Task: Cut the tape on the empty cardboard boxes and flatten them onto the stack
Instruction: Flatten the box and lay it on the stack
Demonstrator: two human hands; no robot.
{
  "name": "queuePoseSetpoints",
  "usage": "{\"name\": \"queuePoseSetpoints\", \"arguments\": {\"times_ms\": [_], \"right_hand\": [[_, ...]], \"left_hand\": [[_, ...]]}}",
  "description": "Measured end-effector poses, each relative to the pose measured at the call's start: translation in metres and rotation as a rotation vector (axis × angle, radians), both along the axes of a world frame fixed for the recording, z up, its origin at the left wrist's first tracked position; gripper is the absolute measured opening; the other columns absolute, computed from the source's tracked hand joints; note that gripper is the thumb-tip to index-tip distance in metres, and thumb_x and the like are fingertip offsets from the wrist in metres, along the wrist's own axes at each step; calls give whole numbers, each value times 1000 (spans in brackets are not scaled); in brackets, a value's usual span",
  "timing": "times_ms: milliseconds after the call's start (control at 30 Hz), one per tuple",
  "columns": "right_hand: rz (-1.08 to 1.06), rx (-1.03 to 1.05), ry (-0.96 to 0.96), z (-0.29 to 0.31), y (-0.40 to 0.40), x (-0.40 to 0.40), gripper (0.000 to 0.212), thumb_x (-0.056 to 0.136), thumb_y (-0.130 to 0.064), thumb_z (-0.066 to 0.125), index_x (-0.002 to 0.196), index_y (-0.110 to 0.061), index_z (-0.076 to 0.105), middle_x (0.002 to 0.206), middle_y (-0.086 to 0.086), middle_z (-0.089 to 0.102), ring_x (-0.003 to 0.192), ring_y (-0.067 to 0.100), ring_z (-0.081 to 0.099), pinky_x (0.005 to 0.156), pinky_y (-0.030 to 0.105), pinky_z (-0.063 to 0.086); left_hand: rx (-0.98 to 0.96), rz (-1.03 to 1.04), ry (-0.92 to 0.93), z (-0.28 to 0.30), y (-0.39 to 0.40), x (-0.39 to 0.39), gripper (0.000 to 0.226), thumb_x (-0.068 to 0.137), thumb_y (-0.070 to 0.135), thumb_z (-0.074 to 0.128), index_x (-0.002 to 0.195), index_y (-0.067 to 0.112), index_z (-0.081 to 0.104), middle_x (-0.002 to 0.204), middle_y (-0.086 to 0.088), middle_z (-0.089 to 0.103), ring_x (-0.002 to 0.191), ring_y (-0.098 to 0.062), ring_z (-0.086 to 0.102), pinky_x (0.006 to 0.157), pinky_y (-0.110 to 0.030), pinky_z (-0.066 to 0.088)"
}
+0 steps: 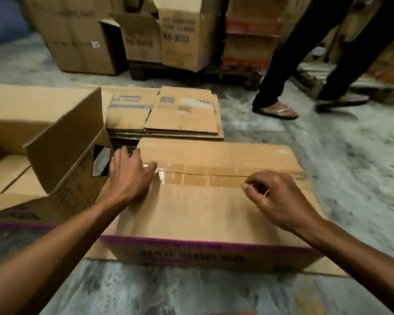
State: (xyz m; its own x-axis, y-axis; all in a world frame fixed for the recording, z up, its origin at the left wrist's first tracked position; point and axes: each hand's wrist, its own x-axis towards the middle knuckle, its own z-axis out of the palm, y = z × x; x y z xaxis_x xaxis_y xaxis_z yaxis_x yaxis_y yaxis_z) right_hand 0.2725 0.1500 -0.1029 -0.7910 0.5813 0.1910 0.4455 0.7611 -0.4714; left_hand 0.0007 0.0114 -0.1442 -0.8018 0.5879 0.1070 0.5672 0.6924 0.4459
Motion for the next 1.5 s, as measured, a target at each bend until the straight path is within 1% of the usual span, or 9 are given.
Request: {"name": "queuePoseSetpoints", "arguments": {"times_ms": [200,467,700,900,1033,1200,1267,1367,1500], "right_hand": [[-652,-355,-76,-28,78,31,73,79,-59,58,131,-9,46,134,21,52,120,39,50,97,42,43],[-658,-226,206,10,64,65,52,82,-48,63,109,-4,62,108,22,64,80,28,52,68,35,39],[-565,-185,635,28,57,88,56,80,-41,67,128,-19,47,115,-2,55,102,20,54,82,38,47],[-556,-381,612,-16,54,81,42,80,-22,72,117,-11,58,109,12,65,96,27,62,90,46,52],[-634,-536,942,-22,61,86,47,74,-16,77,117,-11,60,112,15,67,81,5,67,72,14,56],[-382,-825,1375,15,66,70,34,77,-38,72,105,-21,65,91,-3,72,87,14,70,79,31,57],[-302,-725,1230,21,52,51,47,70,-60,67,104,-27,68,103,5,69,96,19,67,85,33,55],[-279,-564,526,13,33,22,63,78,-61,56,128,-24,52,122,-6,58,117,18,51,90,26,43],[-2,-355,-78,-4,28,5,53,79,-70,33,110,-37,60,104,-6,67,101,11,61,85,31,52]], "left_hand": [[36,189,-324,-14,-2,-15,57,88,52,51,127,10,49,125,-15,58,107,-31,55,84,-39,47],[271,204,-194,31,-8,7,47,85,47,57,114,9,57,110,-11,64,90,-28,59,79,-41,52],[866,84,-131,51,-17,50,61,88,38,61,139,15,37,131,-7,50,116,-20,50,94,-38,45],[819,238,-278,23,-22,59,38,92,31,55,122,8,51,121,-9,51,110,-24,53,93,-45,49],[1090,293,-475,44,-21,72,7,91,22,57,88,16,59,89,-4,63,89,-23,62,82,-46,54],[1630,116,-913,78,-10,69,58,88,57,41,115,10,62,109,-11,69,105,-29,64,86,-40,53],[1599,-53,-788,78,0,79,77,87,66,33,137,9,46,133,-16,56,122,-31,54,97,-47,47],[1271,-144,-570,65,11,95,106,68,85,41,142,10,36,142,-14,45,131,-25,44,110,-51,33],[993,-175,-252,56,22,101,79,65,73,57,128,29,39,124,11,50,113,9,47,93,-7,37]]}}
